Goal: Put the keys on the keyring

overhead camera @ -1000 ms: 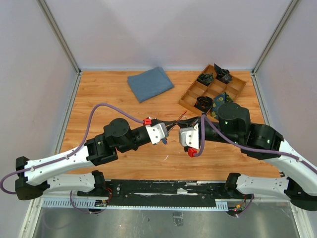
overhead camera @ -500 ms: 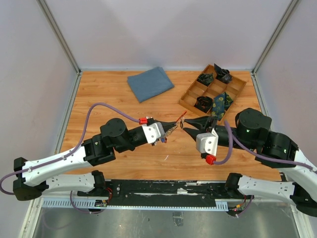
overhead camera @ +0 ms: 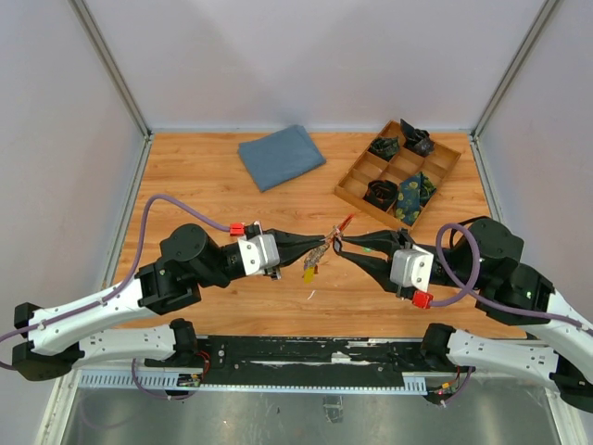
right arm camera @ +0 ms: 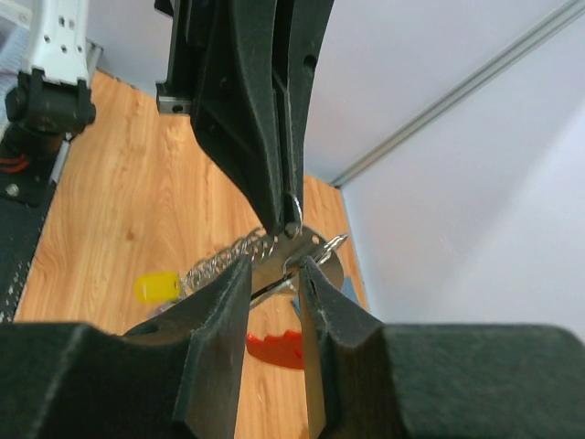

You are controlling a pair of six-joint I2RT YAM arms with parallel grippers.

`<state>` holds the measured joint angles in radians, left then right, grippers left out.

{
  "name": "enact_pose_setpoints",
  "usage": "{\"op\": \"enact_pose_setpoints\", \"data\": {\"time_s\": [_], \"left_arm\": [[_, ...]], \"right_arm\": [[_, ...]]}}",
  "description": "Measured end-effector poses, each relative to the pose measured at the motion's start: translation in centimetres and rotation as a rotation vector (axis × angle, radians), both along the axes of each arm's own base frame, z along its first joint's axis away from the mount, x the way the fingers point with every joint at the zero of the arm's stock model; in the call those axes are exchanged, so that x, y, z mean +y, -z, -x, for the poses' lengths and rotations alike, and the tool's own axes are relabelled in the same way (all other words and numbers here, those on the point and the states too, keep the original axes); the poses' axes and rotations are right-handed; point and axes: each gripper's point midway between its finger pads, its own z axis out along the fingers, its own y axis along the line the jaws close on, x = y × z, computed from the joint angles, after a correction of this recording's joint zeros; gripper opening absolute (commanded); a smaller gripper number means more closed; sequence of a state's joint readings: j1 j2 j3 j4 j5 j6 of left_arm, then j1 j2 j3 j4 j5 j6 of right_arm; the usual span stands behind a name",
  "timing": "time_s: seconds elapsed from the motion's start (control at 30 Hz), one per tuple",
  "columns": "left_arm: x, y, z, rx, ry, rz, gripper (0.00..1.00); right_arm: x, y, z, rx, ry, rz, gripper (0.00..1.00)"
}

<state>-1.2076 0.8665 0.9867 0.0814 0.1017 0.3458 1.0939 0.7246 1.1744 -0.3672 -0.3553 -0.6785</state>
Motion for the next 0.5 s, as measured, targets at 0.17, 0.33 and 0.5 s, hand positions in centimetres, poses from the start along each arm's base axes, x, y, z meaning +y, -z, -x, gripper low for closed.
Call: {"op": "enact_pose_setpoints", "data": {"time_s": [0.17, 0.33, 0.5], "left_arm": [[-0.1, 0.0, 0.4, 0.005, 0.023, 0.000, 0.00], [-0.2, 0.0, 0.6, 0.006, 0.037, 0.000, 0.00], [-0.2, 0.1, 0.6, 0.007, 0.037, 0.000, 0.01]], "right_arm": [[0.6, -1.0, 0.7, 0.032, -0.042, -0.059, 0.28], [0.8, -1.4, 0.8, 0.040, -0.048, -0.086, 0.27], [1.0, -1.4, 1.0, 0.055, -0.065, -0.091, 0.27]]}}
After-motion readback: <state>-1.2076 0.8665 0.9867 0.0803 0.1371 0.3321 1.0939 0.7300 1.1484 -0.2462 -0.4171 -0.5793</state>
